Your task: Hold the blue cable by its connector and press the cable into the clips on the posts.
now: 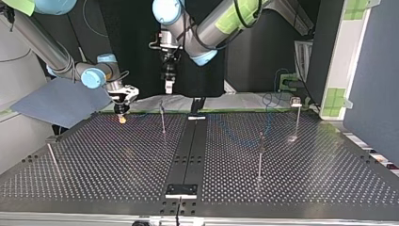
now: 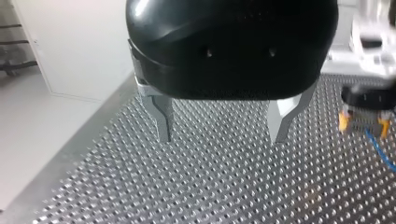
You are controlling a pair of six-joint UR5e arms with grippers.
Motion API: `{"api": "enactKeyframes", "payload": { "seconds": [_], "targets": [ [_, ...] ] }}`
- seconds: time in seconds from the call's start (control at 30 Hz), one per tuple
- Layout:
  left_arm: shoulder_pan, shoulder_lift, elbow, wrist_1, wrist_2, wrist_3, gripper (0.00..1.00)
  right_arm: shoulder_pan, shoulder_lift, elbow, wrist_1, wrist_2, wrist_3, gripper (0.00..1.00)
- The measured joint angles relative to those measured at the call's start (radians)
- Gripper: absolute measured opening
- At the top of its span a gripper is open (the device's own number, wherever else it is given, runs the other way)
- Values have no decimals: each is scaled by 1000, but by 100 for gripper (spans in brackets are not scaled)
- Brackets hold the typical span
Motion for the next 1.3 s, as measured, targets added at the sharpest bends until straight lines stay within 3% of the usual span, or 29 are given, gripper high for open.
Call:
{"api": "enactKeyframes", "payload": {
  "seconds": [0.7, 0.97, 1.3],
  "targets": [
    [-8, 201, -201, 96, -9, -3, 100, 0, -1, 0, 24, 0, -5, 0],
    [-7, 274, -281, 157, -9, -10, 100, -6, -42, -1, 44, 13, -16, 0],
    [-9, 222, -381, 256, -8, -20, 100, -28, -138, 0, 90, 27, -18, 0]
  ]
}}
